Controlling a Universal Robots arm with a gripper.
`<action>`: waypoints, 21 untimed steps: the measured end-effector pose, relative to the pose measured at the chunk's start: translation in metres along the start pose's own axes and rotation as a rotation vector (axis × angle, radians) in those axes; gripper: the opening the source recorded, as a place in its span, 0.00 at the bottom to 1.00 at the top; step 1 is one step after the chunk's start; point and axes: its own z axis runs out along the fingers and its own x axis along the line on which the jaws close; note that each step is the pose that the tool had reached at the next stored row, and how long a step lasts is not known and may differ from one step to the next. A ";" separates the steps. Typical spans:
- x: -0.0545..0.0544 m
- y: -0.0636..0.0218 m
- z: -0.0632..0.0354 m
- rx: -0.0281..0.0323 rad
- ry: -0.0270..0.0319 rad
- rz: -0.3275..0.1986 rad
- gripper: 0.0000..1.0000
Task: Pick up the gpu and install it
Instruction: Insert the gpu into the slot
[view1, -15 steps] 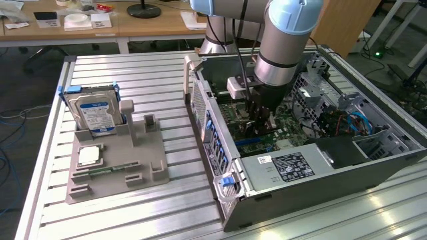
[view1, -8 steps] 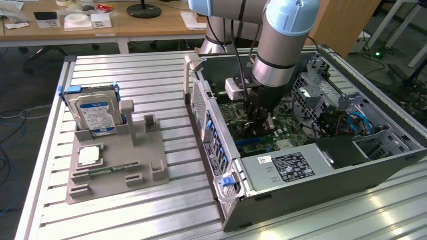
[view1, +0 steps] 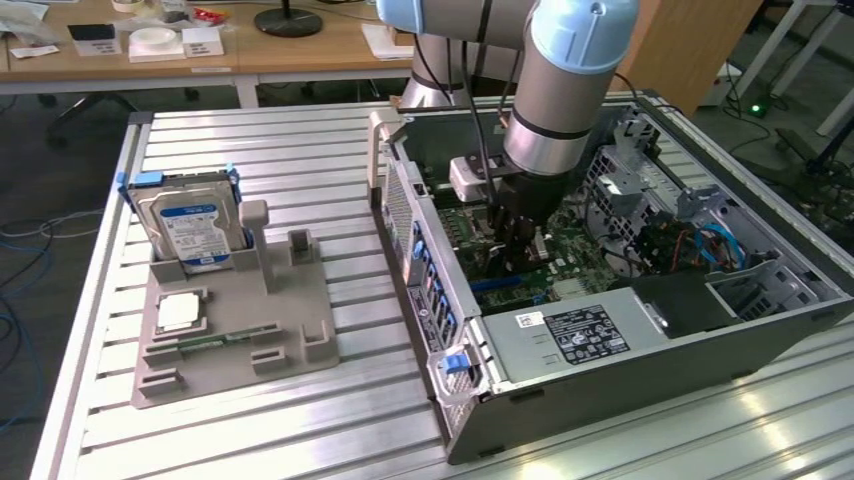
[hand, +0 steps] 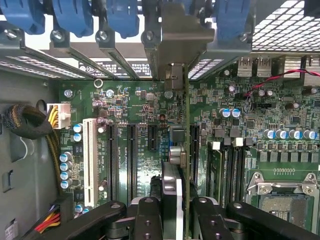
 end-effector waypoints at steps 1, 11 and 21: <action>0.000 -0.0003 0.0001 0.0000 -0.0001 0.000 0.28; 0.000 -0.0014 0.0001 0.0000 0.0001 0.001 0.28; 0.000 -0.0011 0.0003 0.0000 0.0011 0.013 0.28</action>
